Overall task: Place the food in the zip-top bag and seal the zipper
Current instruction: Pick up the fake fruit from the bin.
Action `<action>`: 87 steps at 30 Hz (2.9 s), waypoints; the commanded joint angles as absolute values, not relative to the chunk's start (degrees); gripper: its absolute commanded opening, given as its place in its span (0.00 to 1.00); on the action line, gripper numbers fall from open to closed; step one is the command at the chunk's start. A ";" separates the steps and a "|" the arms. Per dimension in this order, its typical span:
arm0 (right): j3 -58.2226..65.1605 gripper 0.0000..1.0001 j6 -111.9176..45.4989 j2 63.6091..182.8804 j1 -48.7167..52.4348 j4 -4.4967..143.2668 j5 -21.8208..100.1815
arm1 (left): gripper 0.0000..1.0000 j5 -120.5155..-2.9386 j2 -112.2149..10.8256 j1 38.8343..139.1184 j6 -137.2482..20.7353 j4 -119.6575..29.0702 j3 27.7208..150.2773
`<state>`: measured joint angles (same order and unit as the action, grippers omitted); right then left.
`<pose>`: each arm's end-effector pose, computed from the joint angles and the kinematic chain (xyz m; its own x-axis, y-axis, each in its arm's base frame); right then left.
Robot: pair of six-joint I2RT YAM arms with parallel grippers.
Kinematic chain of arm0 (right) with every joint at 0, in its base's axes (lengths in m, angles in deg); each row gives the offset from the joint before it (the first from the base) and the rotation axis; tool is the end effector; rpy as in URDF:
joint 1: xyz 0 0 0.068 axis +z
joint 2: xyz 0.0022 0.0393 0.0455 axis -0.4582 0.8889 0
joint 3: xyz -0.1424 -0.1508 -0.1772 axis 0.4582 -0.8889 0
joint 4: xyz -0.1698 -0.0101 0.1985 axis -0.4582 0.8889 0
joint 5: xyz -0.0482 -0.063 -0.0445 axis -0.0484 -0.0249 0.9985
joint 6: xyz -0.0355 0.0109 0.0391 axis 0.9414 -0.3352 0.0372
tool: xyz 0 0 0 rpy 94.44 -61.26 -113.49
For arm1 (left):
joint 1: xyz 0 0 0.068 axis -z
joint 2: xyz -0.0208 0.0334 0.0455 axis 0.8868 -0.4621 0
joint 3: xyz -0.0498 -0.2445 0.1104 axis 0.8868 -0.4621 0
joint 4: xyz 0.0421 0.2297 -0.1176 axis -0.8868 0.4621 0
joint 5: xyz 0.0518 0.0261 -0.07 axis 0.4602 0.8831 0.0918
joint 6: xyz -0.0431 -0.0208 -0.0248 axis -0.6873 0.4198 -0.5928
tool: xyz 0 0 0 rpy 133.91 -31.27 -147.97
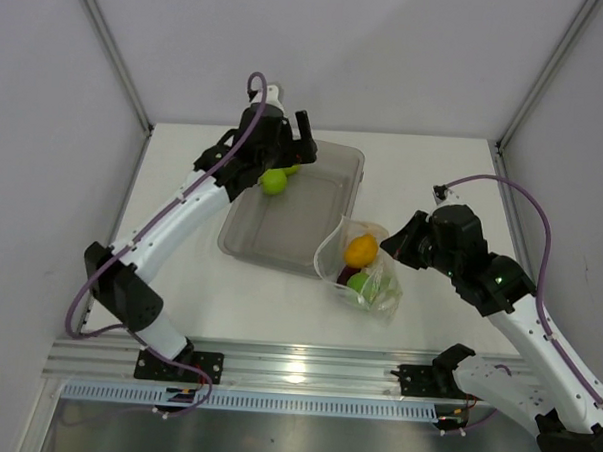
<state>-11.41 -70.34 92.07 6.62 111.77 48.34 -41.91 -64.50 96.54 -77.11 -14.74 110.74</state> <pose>0.1434 0.0952 0.3622 -0.6919 0.3710 -0.6194 -0.0814 0.8123 0.5776 0.2984 -0.1931 0.4135 -0.4887 -0.2686 -0.8301 0.1732 0.9026 -0.3940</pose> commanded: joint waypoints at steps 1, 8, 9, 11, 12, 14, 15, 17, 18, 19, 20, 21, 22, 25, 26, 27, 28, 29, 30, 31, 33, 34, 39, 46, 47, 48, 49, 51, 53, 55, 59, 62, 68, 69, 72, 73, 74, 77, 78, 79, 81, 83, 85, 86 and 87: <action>-11.26 0.00 -70.43 91.38 6.57 111.59 49.19 | 1.00 -32.12 -68.53 95.53 -76.21 -9.97 116.49; -11.26 0.00 -69.55 92.79 6.40 111.59 49.20 | 0.99 -31.67 -77.94 94.38 -65.41 -15.23 119.92; -11.34 0.00 -69.29 92.96 6.48 111.42 49.19 | 1.00 -32.97 -80.03 93.77 -62.79 -15.94 120.80; -11.52 0.00 -69.02 93.58 6.39 111.50 48.93 | 0.99 -34.04 -82.25 92.98 -60.56 -16.56 122.73; -11.61 0.00 -68.76 93.75 6.39 111.33 48.84 | 0.99 -35.09 -84.60 91.93 -59.35 -15.95 123.61; -11.87 0.00 -68.41 94.19 6.39 111.15 48.67 | 1.00 -36.41 -87.34 90.87 -58.72 -14.37 125.63; -12.13 0.00 -68.32 94.54 6.31 110.72 48.58 | 1.00 -36.94 -90.05 90.00 -57.85 -13.06 129.21; -12.40 0.00 -68.05 95.25 6.22 110.36 47.97 | 1.00 -37.56 -92.35 89.72 -54.44 -13.31 132.38; -12.66 0.00 -67.97 95.42 6.22 109.93 47.70 | 0.99 -36.69 -93.40 89.72 -53.37 -13.48 132.93; -12.84 0.00 -67.88 95.60 6.13 109.57 47.53 | 0.99 -35.29 -95.33 89.72 -52.57 -13.57 133.80; -13.45 0.00 -67.88 96.04 6.22 109.22 47.52 | 0.99 -34.32 -96.22 89.64 -51.87 -13.31 134.51; -13.63 0.00 -67.88 96.21 6.22 108.61 47.52 | 1.00 -33.70 -97.18 89.64 -50.38 -13.22 136.52; -13.89 0.00 -67.79 96.30 6.04 108.34 47.52 | 1.00 -33.08 -98.67 89.64 -49.85 -12.87 137.23; -14.77 0.00 -67.44 97.18 5.87 107.38 45.68 | 1.00 -31.32 -100.35 89.64 -48.35 -13.04 138.64; -14.95 0.00 -67.53 97.44 5.69 107.20 45.50 | 1.00 -30.53 -101.14 89.64 -48.26 -12.96 139.08; -15.30 0.00 -67.44 97.71 5.78 106.68 45.15 | 1.00 -30.09 -101.50 89.64 -48.35 -12.87 139.26; -15.39 0.00 -67.44 97.88 5.61 106.50 44.89 | 1.00 -29.48 -101.76 89.64 -48.43 -12.87 139.17; -15.47 0.00 -67.53 97.97 5.52 106.15 44.71 | 0.99 -28.86 -102.29 89.64 -48.35 -12.95 139.35; -15.56 0.00 -67.53 98.06 5.60 105.80 44.54 | 1.00 -27.99 -102.46 89.64 -48.09 -12.78 139.61; -15.65 0.00 -67.44 98.15 5.52 105.70 44.45 | 1.00 -28.41 -102.81 89.55 -47.82 -12.43 139.79; -15.74 0.00 -67.44 98.15 5.43 105.62 44.45 | 0.99 -30.34 -103.95 89.02 -47.55 -10.77 141.01; -15.91 0.00 -67.35 98.06 5.43 105.53 44.45 | 0.99 -31.57 -104.40 88.67 -47.73 -9.80 141.54; -16.44 0.00 -67.35 97.71 5.34 105.35 44.27 | 1.00 -45.09 -108.70 86.56 -50.01 -3.13 147.52; -17.67 0.00 -67.26 97.36 5.08 104.56 44.27 | 0.99 -53.01 -109.76 83.66 -57.91 -2.05 146.82; -18.02 0.00 -67.26 97.19 5.08 104.30 44.01 | 1.00 -55.11 -109.94 82.88 -58.54 -2.06 146.91; -18.11 0.00 -67.26 97.18 5.08 104.30 43.92 | 1.00 -56.53 -110.11 82.52 -58.89 -1.97 146.73; -18.11 0.00 -67.35 97.10 5.08 104.30 43.92 | 0.99 -58.11 -110.29 82.25 -59.24 -2.23 146.73; -18.20 0.00 -67.44 96.92 5.08 104.30 44.01 | 0.99 -59.97 -110.46 81.73 -59.86 -2.76 146.64; -18.11 0.00 -67.35 96.83 4.99 104.30 44.10 | 0.99 -59.09 -110.64 81.64 -60.12 -3.11 146.55; -18.02 0.00 -67.44 96.66 4.99 104.30 44.01 | 0.99 -59.70 -111.08 81.64 -60.30 -3.11 146.73; -17.76 0.00 -67.53 96.48 4.99 104.56 44.18 | 0.99 -58.05 -111.87 81.64 -62.49 -0.92 146.56; -17.76 0.00 -67.62 96.22 4.99 104.56 44.10 | 0.99 -55.58 -112.40 81.64 -63.99 0.49 146.64; -17.76 0.00 -67.88 95.51 4.99 104.82 43.83 | 1.00 -49.77 -112.05 81.64 -65.48 1.90 143.93; -17.76 0.00 -67.88 95.51 4.99 104.82 43.83 | 0.99 -50.47 -111.70 81.64 -65.40 1.46 143.40; -17.67 0.00 -67.97 95.43 4.99 104.83 43.66 | 1.00 -51.18 -111.34 81.64 -65.83 1.46 142.87; -17.59 0.00 -68.05 95.43 4.99 104.74 43.57 | 1.00 -51.27 -110.91 81.64 -66.10 1.81 142.69; -17.67 0.00 -68.14 95.25 4.99 104.74 43.57 | 0.99 -51.62 -110.56 81.64 -66.45 1.72 141.73; -17.76 0.00 -68.49 95.25 4.99 104.47 43.31 | 1.00 -51.45 -107.05 81.90 -67.50 -0.38 134.79; -17.76 0.00 -68.49 95.16 4.99 104.30 43.13 | 1.00 -50.84 -105.64 81.99 -68.20 -1.52 131.21; -17.85 0.00 -68.49 95.16 5.08 104.30 42.96 | 0.99 -50.48 -102.85 82.25 -68.30 -2.92 129.35; -17.85 0.00 -68.76 94.90 4.99 104.30 42.69 | 0.99 -49.60 -100.37 82.43 -69.17 -6.36 124.34; -17.85 0.00 -69.11 94.11 4.99 104.39 42.60 | 0.99 -48.28 -98.17 82.52 -69.70 -6.80 122.83; -18.02 0.00 -69.20 93.58 4.99 104.82 42.69 | 1.00 -47.76 -97.55 82.69 -70.41 -6.10 121.86; -18.11 0.00 -69.28 93.32 4.99 104.91 42.69 | 0.99 -47.49 -97.37 82.95 -70.49 -5.40 121.69; -18.37 0.00 -69.37 92.71 4.99 105.00 42.78 | 0.99 -47.32 -97.11 83.39 -70.41 -5.22 121.25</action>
